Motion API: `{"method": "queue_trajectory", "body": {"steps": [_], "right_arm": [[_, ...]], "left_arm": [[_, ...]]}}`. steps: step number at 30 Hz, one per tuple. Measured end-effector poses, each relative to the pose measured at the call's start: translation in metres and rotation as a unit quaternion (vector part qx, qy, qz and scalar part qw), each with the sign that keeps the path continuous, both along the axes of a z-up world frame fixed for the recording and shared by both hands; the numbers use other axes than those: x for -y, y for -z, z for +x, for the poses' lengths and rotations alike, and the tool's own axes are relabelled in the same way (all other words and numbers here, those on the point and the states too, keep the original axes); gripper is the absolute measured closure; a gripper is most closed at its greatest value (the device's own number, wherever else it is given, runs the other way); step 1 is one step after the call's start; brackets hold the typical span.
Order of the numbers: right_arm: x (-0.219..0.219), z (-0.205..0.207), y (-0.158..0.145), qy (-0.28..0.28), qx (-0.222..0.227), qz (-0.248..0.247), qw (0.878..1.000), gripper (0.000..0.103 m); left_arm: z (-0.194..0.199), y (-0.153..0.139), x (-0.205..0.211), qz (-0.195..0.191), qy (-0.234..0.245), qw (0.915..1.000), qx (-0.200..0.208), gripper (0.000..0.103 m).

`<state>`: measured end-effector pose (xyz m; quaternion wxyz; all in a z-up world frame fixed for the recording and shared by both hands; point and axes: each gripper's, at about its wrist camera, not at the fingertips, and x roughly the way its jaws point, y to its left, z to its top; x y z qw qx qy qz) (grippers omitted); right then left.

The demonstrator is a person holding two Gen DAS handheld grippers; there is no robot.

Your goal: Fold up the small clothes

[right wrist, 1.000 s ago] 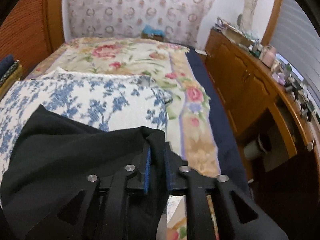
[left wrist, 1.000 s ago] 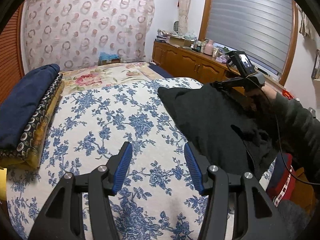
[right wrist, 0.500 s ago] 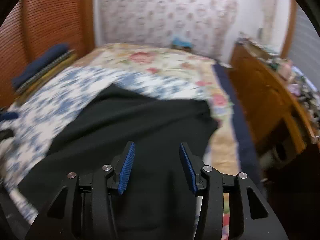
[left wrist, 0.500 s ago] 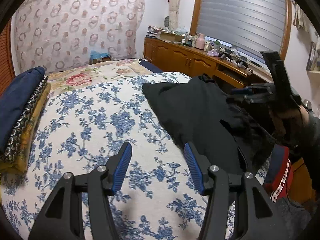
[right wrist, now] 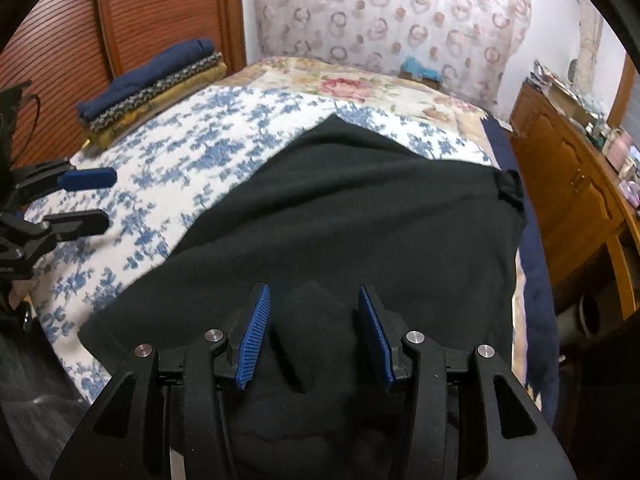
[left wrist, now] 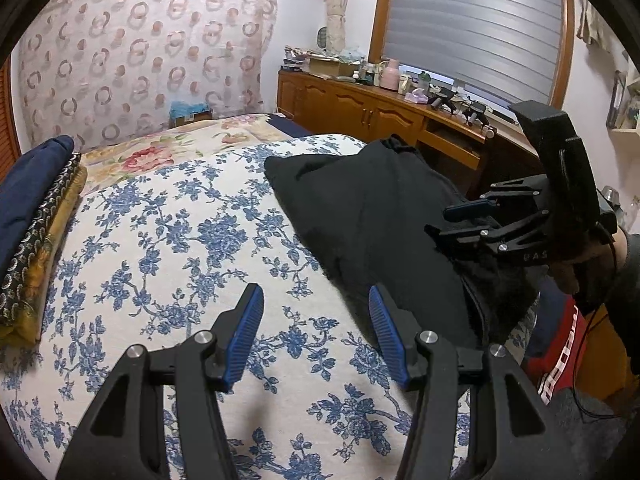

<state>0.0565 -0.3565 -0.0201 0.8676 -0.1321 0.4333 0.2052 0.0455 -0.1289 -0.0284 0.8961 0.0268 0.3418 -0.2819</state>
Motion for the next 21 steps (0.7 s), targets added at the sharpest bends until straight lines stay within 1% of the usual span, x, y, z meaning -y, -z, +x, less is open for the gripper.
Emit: {"method": "queue_trajectory", "body": {"steps": [1, 3, 4, 5, 8, 14, 19, 20, 21], "right_arm": [[0.002, -0.001, 0.002, 0.000, -0.004, -0.002, 1.000, 0.056], [0.008, -0.006, 0.005, -0.002, -0.011, -0.009, 1.000, 0.066], [0.011, -0.009, 0.005, -0.004, -0.014, -0.014, 1.000, 0.075], [0.014, -0.012, 0.007, -0.007, -0.019, -0.015, 1.000, 0.087], [0.025, -0.025, 0.006, -0.012, -0.030, -0.018, 0.999, 0.096], [0.052, -0.054, -0.007, 0.003, -0.033, -0.034, 0.999, 0.098], [0.077, -0.072, -0.016, 0.034, -0.055, -0.053, 0.996, 0.098], [0.080, -0.076, -0.018, 0.039, -0.055, -0.059, 0.996, 0.096], [0.084, -0.079, -0.022, 0.044, -0.051, -0.063, 0.996, 0.091]], "left_arm": [[-0.001, 0.001, 0.002, 0.000, 0.002, 1.0000, 0.000, 0.049], [-0.001, 0.001, 0.003, 0.000, 0.005, 1.0000, -0.001, 0.049], [-0.001, 0.001, 0.004, 0.000, 0.007, 1.0000, -0.001, 0.049], [-0.001, 0.002, 0.005, 0.000, 0.009, 1.0000, -0.002, 0.049], [-0.003, 0.002, 0.009, 0.000, 0.014, 0.9999, -0.002, 0.049], [-0.004, 0.002, 0.016, 0.004, 0.022, 0.9997, -0.005, 0.049], [-0.004, 0.003, 0.024, 0.007, 0.030, 0.9995, -0.009, 0.049], [-0.004, 0.003, 0.025, 0.008, 0.031, 0.9994, -0.010, 0.049], [-0.004, 0.004, 0.027, 0.009, 0.033, 0.9994, -0.011, 0.049]]}}
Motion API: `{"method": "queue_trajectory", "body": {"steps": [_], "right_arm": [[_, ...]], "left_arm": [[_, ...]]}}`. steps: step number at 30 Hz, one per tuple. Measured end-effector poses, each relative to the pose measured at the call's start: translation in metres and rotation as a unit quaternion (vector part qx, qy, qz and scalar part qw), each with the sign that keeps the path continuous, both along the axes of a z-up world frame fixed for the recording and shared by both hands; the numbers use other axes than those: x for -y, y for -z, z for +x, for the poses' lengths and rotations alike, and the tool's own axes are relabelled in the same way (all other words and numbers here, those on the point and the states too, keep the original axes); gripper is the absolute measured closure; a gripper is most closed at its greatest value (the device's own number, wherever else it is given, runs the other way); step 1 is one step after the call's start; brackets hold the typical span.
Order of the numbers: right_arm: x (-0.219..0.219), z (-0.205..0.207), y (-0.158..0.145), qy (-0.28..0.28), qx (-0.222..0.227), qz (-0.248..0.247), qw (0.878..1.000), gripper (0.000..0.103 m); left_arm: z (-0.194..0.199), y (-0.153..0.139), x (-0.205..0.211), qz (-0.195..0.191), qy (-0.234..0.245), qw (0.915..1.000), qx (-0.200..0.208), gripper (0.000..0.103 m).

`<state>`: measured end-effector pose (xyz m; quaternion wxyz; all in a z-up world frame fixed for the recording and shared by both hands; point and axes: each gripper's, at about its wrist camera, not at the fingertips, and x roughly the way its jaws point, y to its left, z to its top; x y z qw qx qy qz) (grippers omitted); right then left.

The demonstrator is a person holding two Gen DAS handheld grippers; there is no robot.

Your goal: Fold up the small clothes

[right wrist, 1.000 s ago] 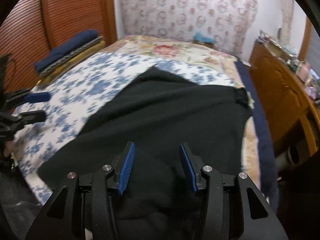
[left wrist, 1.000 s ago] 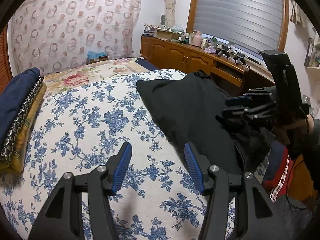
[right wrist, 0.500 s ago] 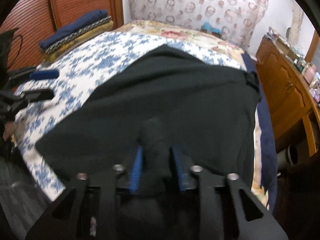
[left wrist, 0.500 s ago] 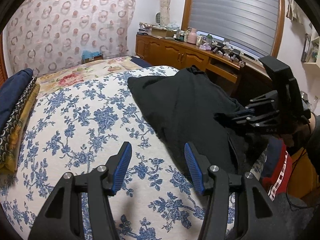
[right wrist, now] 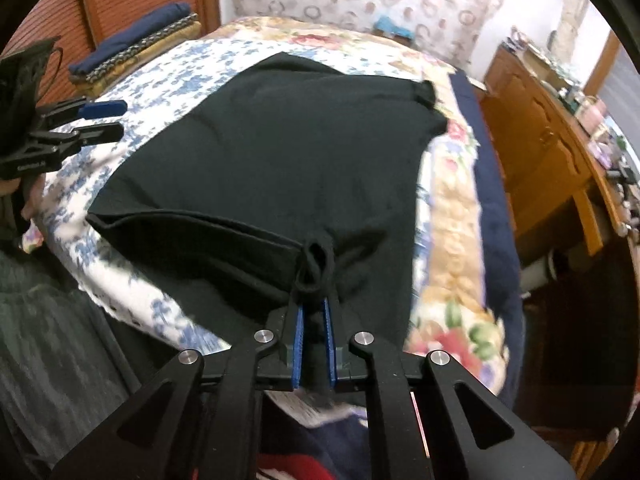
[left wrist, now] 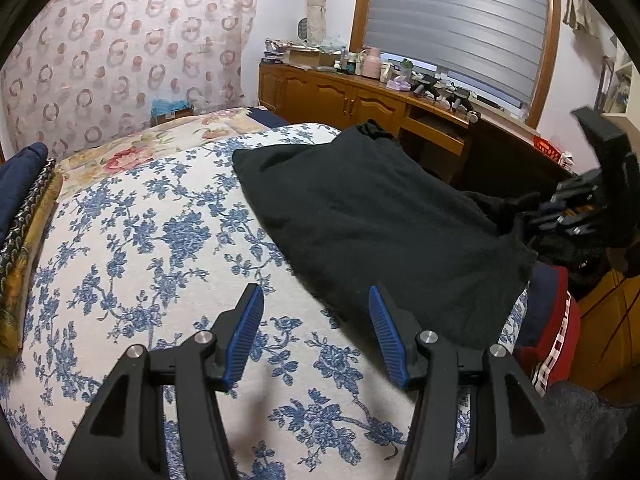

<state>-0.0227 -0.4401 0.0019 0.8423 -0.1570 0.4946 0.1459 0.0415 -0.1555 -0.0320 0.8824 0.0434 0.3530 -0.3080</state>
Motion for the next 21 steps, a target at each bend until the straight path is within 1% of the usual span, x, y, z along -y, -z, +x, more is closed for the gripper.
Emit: {"method": "queue_trajectory", "body": {"steps": [1, 3, 4, 5, 7, 9, 13, 14, 16, 19, 21], "right_arm": [[0.002, -0.002, -0.004, 0.006, 0.006, -0.006, 1.000, 0.085], [0.007, -0.006, -0.019, 0.017, 0.029, -0.004, 0.999, 0.083], [0.009, -0.007, -0.024, 0.020, 0.038, 0.000, 0.999, 0.079], [0.010, -0.008, -0.031, 0.025, 0.050, 0.004, 0.998, 0.071], [0.011, -0.009, -0.041, 0.029, 0.075, 0.010, 0.997, 0.061], [0.013, -0.005, -0.043, 0.039, 0.093, 0.023, 0.995, 0.060], [0.015, 0.010, -0.025, 0.063, 0.105, 0.050, 0.991, 0.060], [0.010, 0.015, -0.017, 0.065, 0.107, 0.061, 0.990, 0.060], [0.000, 0.021, -0.007, 0.050, 0.098, 0.075, 0.991, 0.060], [-0.016, 0.034, 0.014, 0.041, 0.078, 0.070, 0.994, 0.060], [-0.021, 0.037, 0.024, 0.044, 0.072, 0.036, 0.996, 0.060]], "left_arm": [[0.000, 0.000, 0.002, 0.000, 0.002, 1.0000, -0.001, 0.049], [0.000, 0.001, 0.005, 0.001, 0.006, 1.0000, -0.004, 0.049], [0.000, 0.002, 0.007, 0.003, 0.007, 1.0000, -0.004, 0.049], [-0.001, 0.002, 0.009, 0.005, 0.009, 0.9999, -0.005, 0.049], [-0.001, 0.004, 0.012, 0.006, 0.013, 0.9999, -0.009, 0.049], [-0.002, 0.007, 0.016, 0.009, 0.019, 0.9997, -0.015, 0.049], [-0.003, 0.011, 0.022, 0.019, 0.023, 0.9994, -0.017, 0.049], [-0.003, 0.011, 0.023, 0.021, 0.023, 0.9993, -0.018, 0.049], [-0.002, 0.013, 0.023, 0.021, 0.023, 0.9993, -0.022, 0.049], [-0.002, 0.015, 0.024, 0.023, 0.023, 0.9992, -0.025, 0.049], [-0.002, 0.016, 0.024, 0.022, 0.024, 0.9991, -0.027, 0.049]]}}
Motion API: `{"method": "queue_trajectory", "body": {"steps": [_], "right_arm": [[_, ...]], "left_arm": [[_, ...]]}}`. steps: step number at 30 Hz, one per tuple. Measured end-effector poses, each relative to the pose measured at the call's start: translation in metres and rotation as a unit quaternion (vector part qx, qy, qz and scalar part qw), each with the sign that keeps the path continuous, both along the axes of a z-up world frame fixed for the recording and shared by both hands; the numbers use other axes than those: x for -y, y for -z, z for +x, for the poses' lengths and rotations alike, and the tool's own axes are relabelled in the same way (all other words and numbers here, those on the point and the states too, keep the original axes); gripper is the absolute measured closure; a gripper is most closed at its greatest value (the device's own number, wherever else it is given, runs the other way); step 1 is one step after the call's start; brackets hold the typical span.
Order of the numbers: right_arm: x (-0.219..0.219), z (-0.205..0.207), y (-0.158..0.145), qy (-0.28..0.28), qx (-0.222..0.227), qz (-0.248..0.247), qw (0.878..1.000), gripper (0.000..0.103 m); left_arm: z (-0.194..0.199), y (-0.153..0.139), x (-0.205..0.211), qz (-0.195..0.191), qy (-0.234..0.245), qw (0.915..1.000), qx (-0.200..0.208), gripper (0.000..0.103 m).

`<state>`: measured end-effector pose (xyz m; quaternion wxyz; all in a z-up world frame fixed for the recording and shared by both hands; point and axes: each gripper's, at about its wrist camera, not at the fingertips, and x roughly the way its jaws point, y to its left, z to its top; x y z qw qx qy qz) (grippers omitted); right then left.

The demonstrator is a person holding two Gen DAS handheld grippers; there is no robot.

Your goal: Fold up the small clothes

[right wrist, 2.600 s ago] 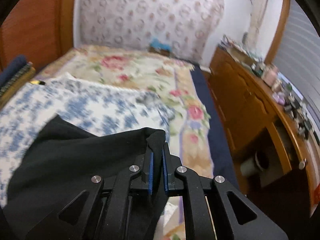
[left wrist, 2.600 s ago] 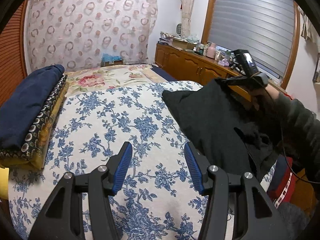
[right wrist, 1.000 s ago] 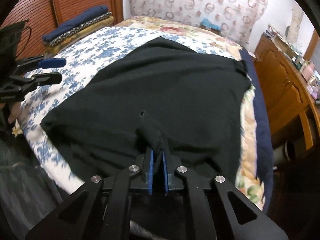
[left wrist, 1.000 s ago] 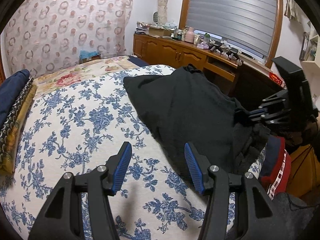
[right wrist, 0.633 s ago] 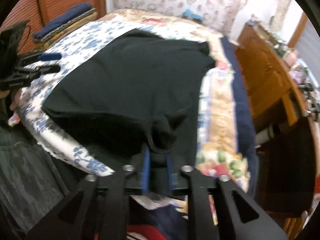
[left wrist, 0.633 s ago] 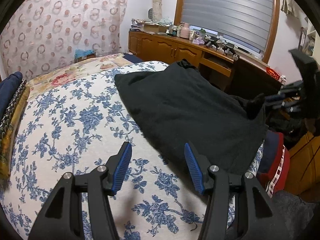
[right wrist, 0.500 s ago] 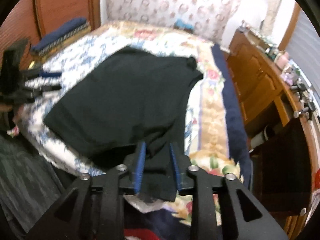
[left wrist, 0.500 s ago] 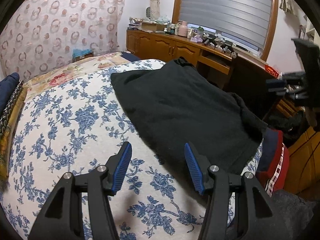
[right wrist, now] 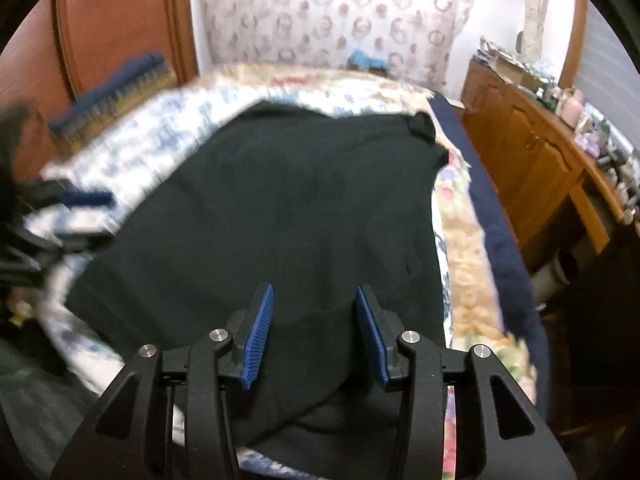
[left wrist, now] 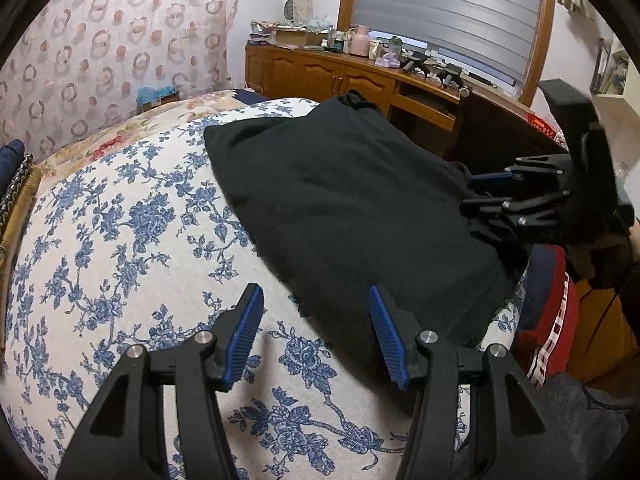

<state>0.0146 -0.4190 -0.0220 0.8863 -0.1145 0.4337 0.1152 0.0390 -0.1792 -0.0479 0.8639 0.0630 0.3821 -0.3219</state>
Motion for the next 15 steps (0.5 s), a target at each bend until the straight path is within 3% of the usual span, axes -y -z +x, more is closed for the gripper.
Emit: {"method": "queue_trajectory", "body": {"steps": [2, 8, 15], "right_arm": [[0.002, -0.003, 0.008, 0.007, -0.007, -0.045, 0.999, 0.060], [0.054, -0.024, -0.001, 0.070, -0.022, -0.093, 0.993, 0.061], [0.071, -0.033, -0.030, 0.090, 0.014, -0.080, 0.993, 0.061]], "left_arm": [[-0.001, -0.001, 0.000, -0.002, 0.000, 1.0000, 0.001, 0.049], [-0.003, -0.002, -0.001, -0.004, 0.001, 1.0000, 0.001, 0.049], [-0.012, -0.005, -0.008, -0.014, 0.001, 0.9998, -0.010, 0.049]]}}
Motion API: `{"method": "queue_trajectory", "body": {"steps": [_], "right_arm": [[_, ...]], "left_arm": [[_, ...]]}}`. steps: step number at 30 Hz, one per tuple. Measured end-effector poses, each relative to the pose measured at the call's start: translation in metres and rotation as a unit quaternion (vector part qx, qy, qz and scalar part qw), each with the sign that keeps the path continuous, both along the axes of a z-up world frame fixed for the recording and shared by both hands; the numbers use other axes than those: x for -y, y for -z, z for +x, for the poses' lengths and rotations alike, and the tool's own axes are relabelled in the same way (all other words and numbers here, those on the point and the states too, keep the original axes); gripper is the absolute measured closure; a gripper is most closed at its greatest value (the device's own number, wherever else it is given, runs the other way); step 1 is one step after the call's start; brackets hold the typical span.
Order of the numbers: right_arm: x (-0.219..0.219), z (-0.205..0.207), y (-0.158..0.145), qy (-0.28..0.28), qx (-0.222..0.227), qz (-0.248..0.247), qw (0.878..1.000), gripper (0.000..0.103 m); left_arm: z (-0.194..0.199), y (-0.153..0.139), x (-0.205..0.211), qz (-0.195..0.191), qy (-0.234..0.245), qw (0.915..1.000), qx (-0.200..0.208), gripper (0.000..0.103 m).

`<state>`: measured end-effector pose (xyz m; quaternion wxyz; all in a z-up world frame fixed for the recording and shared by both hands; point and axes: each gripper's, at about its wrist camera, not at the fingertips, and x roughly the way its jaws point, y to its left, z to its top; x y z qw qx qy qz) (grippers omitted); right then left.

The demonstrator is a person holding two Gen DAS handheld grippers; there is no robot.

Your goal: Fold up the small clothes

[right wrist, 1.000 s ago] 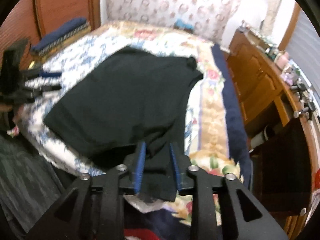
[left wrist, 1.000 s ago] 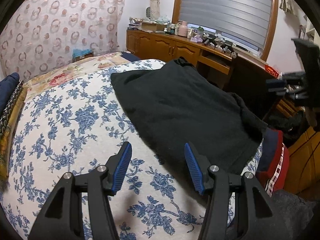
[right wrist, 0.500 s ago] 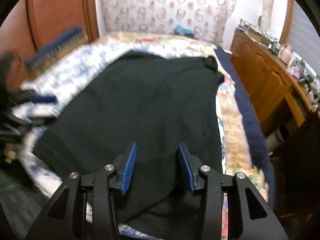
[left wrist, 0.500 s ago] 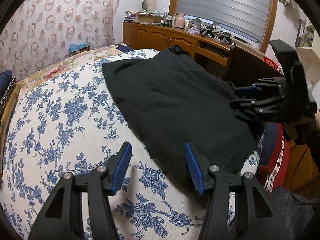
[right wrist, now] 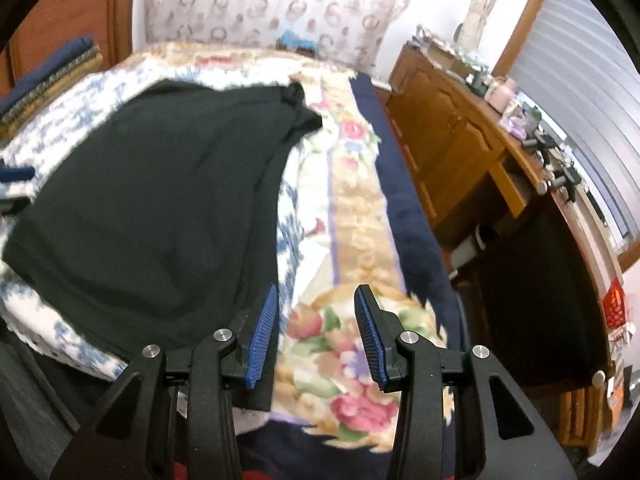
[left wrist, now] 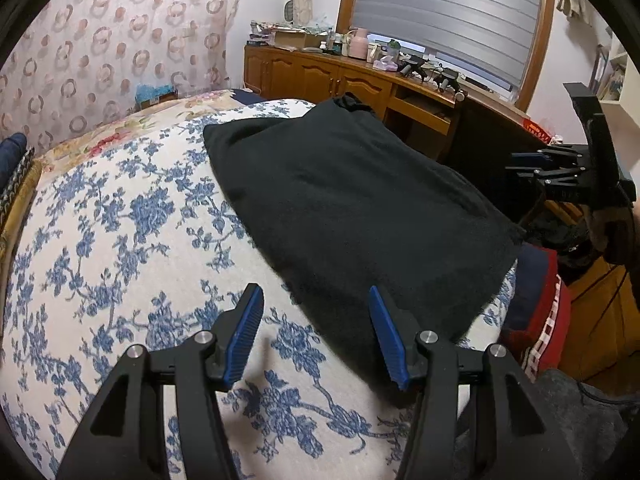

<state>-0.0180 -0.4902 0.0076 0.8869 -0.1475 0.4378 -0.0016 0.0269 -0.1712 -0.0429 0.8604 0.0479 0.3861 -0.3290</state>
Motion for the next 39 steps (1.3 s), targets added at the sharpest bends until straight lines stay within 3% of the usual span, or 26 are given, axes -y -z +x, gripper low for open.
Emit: {"method": "queue_trajectory", "body": {"steps": [4, 7, 12, 17, 21, 27, 28, 29, 30, 35, 39], "right_arm": [[-0.019, 0.000, -0.002, -0.028, 0.014, 0.031, 0.999, 0.061], [-0.025, 0.004, 0.015, -0.037, -0.003, 0.054, 0.998, 0.061], [-0.015, 0.008, 0.041, -0.031, -0.029, 0.073, 0.996, 0.059], [0.002, 0.009, 0.046, -0.019, -0.032, 0.120, 0.992, 0.057], [0.000, 0.006, 0.047, -0.025, -0.029, 0.127, 0.991, 0.058], [-0.005, 0.002, 0.048, -0.043, -0.033, 0.130, 0.990, 0.073], [-0.005, 0.002, 0.049, -0.045, -0.035, 0.131, 0.990, 0.078], [-0.005, 0.002, 0.049, -0.051, -0.038, 0.137, 0.989, 0.090], [-0.006, 0.003, 0.049, -0.060, -0.041, 0.144, 0.987, 0.091], [-0.016, -0.001, 0.044, -0.095, -0.034, 0.130, 0.986, 0.096], [-0.011, -0.002, 0.023, -0.101, 0.002, 0.144, 0.984, 0.096]], "left_arm": [[-0.005, 0.003, 0.000, 0.002, 0.005, 0.9999, -0.010, 0.049], [-0.007, 0.006, 0.001, 0.003, 0.008, 0.9998, -0.015, 0.049], [-0.009, 0.009, 0.006, 0.005, 0.013, 0.9996, -0.022, 0.049], [-0.009, 0.016, 0.012, 0.013, 0.019, 0.9991, -0.036, 0.049], [-0.010, 0.018, 0.014, 0.014, 0.021, 0.9988, -0.042, 0.049], [-0.011, 0.019, 0.015, 0.014, 0.027, 0.9985, -0.046, 0.049], [-0.011, 0.019, 0.015, 0.012, 0.029, 0.9984, -0.047, 0.049], [-0.012, 0.019, 0.015, 0.007, 0.033, 0.9982, -0.050, 0.049], [-0.011, 0.019, 0.014, 0.004, 0.035, 0.9980, -0.052, 0.051], [-0.008, 0.018, 0.014, -0.014, 0.059, 0.9953, -0.075, 0.093], [-0.002, -0.004, 0.008, -0.049, 0.062, 0.9949, -0.063, 0.095]]}}
